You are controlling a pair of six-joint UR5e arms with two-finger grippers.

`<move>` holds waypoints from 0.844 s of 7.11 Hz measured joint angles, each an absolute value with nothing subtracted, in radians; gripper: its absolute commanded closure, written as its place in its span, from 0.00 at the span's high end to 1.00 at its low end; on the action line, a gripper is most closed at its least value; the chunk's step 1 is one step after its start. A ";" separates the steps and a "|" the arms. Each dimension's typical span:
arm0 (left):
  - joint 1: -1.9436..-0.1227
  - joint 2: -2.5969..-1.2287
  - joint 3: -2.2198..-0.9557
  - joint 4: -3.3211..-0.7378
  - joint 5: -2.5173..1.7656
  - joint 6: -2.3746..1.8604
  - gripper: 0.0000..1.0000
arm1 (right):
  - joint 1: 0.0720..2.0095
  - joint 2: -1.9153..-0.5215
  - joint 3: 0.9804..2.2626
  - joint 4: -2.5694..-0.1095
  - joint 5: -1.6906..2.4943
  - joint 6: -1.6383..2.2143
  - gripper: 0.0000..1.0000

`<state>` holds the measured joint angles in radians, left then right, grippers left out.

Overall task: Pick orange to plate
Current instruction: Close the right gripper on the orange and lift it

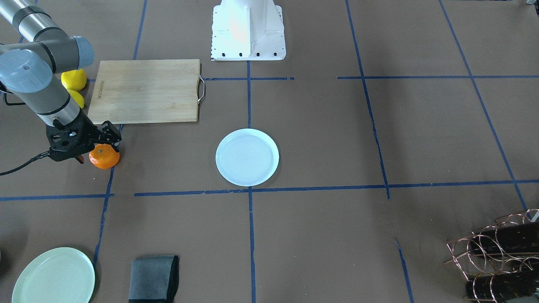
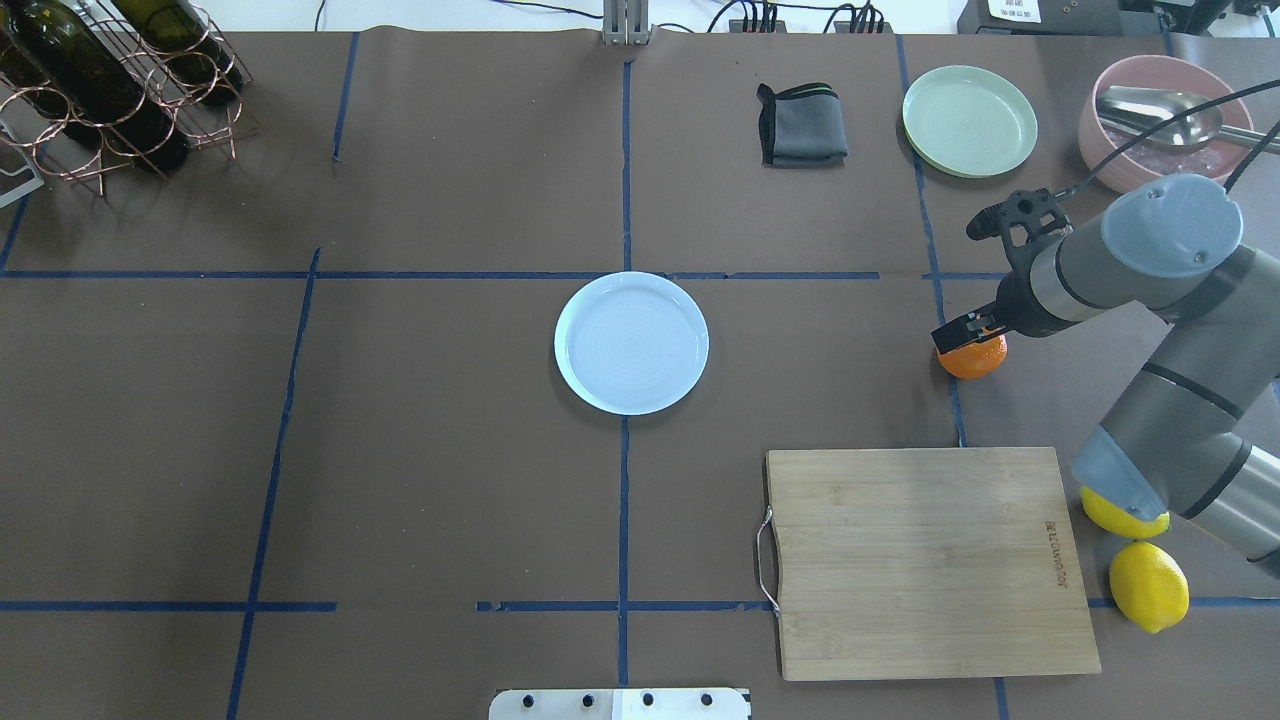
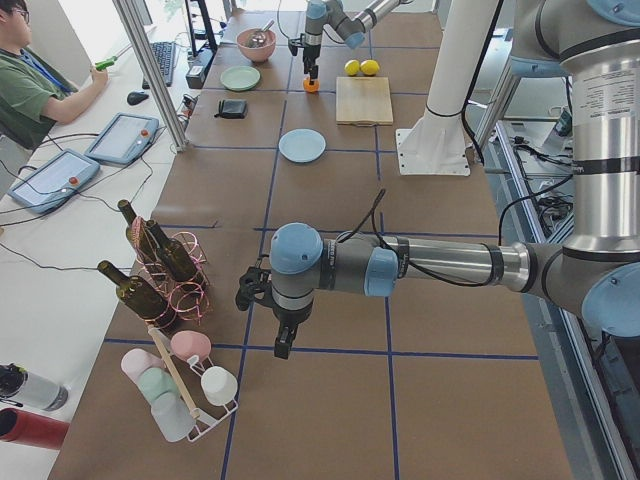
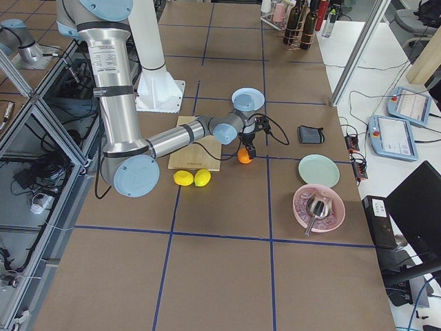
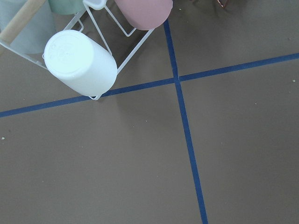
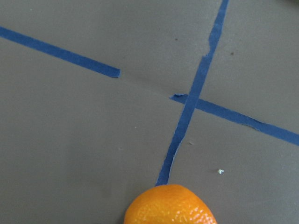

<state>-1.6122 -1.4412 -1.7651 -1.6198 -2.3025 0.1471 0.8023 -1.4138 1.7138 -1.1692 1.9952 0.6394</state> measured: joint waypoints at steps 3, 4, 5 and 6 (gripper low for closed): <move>-1.612 -1.449 -1.765 -1.620 -2.304 0.147 1.00 | 0.772 -1.414 1.685 -1.169 1.967 0.639 0.32; -1.612 -1.449 -1.766 -1.620 -2.304 0.148 1.00 | 0.765 -1.411 1.683 -1.169 1.959 0.639 0.18; -1.612 -1.450 -1.766 -1.620 -2.304 0.148 1.00 | 0.762 -1.403 1.686 -1.169 1.957 0.641 0.19; -1.612 -1.450 -1.766 -1.620 -2.304 0.149 1.00 | 0.760 -1.380 1.695 -1.172 1.957 0.653 0.21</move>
